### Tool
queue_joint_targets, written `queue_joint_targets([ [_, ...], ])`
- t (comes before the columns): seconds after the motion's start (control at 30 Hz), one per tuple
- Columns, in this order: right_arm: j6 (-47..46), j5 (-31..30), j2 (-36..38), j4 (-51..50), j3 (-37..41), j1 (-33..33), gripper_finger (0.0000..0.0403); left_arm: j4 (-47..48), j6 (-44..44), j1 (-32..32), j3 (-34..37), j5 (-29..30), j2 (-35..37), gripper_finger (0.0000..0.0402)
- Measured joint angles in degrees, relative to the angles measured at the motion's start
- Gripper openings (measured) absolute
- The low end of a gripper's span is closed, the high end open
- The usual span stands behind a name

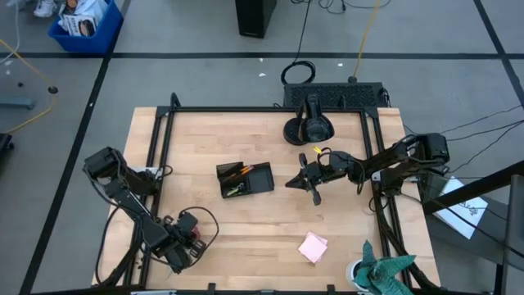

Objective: Pick and place office supplies into organizer
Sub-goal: Put the red scissors into the black desk organizer

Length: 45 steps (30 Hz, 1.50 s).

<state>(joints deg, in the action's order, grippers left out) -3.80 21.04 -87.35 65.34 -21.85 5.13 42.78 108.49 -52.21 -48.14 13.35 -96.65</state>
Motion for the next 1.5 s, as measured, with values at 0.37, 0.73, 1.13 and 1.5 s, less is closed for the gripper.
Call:
queue_joint_targets([
  [0.37, 0.00, 0.00, 0.00, 0.42, 0.00, 0.01, 0.0004, 0.16, -6.10, -2.55, 0.35, 36.40, -0.38, 0.0050],
  [0.73, 0.14, 0.00, 0.00, 0.41, 0.00, 0.01, 0.0004, 0.17, -27.73, -0.26, 0.24, 64.63, 9.70, 0.0019],
  [1.13, 1.53, -0.20, 0.00, 1.22, 0.00, 0.02, 0.0004, -25.01, -89.55, 9.76, 0.20, 54.72, 32.37, 0.0016],
  [1.5, 1.51, -0.10, 0.00, 2.08, 0.00, 0.00, 0.0004, -50.23, -126.86, 28.62, 0.07, 15.41, 33.93, 0.0019],
])
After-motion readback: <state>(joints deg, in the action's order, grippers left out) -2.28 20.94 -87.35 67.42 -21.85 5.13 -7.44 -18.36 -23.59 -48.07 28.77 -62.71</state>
